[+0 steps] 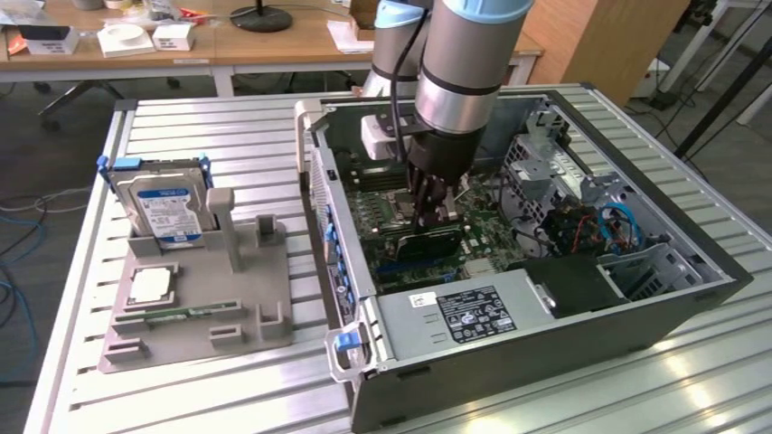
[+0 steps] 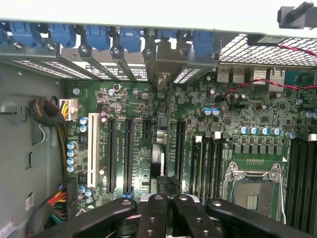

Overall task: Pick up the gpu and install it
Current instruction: 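Press down on the gpu until it lock into place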

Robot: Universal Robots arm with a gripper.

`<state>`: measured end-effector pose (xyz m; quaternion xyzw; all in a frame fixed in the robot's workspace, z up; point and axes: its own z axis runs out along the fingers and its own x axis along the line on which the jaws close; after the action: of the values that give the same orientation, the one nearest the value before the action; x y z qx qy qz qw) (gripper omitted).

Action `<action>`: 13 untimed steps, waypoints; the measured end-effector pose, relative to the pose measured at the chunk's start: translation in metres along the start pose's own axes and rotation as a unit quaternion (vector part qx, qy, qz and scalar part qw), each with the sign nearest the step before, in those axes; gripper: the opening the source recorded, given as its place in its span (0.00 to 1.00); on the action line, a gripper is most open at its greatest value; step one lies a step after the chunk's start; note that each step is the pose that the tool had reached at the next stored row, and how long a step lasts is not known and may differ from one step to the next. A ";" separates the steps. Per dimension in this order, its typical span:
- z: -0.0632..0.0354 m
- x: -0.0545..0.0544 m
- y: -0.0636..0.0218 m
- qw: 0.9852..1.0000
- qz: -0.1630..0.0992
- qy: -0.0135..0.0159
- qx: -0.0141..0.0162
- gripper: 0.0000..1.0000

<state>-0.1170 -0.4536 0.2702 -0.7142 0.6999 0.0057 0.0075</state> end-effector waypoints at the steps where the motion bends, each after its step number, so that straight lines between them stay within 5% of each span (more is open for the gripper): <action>1: 0.0001 0.000 0.0000 1.000 0.000 0.000 0.000 0.10; 13: 0.0034 0.000 0.0003 1.000 0.000 0.000 0.000 0.10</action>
<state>-0.1173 -0.4540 0.2668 -0.7142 0.6999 0.0057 0.0075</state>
